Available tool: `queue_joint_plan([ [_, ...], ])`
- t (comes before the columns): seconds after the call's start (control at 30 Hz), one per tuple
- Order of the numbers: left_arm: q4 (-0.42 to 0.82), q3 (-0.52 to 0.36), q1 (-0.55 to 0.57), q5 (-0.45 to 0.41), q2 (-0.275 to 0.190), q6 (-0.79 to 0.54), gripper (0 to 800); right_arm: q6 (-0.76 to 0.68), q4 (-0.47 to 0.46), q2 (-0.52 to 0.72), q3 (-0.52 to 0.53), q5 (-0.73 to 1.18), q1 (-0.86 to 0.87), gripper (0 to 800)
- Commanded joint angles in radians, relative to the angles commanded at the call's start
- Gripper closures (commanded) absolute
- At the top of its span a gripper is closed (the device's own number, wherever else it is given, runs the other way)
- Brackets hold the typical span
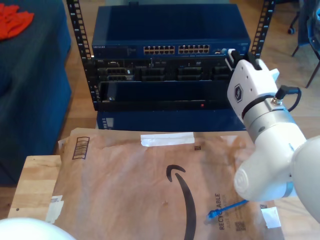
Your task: Grab the cable and plug it in
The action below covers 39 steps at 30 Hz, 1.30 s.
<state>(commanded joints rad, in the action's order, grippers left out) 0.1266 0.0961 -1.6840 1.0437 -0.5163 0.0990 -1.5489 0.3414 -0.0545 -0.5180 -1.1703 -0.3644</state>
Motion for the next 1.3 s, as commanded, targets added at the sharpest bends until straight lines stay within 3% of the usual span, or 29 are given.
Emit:
queue_joint_plan([
  [0.13, 0.0, 0.0, 0.0, 0.0, 0.0, 0.0, 0, 0.006, 0.112, -0.06, -0.046, -0.068, -0.06, 800],
  [0.3, 0.0, 0.0, 0.0, 0.0, 0.0, 0.0, 0, 0.038, 0.164, -0.152, -0.095, -0.104, -0.064, 800],
  [0.73, 0.0, 0.0, 0.0, 0.0, 0.0, 0.0, 0, 0.043, 0.23, -0.365, -0.279, -0.18, -0.064, 800],
  [1.3, 0.0, 0.0, 0.0, 0.0, 0.0, 0.0, 0, 0.163, 0.236, -0.506, -0.445, -0.172, -0.08, 800],
])
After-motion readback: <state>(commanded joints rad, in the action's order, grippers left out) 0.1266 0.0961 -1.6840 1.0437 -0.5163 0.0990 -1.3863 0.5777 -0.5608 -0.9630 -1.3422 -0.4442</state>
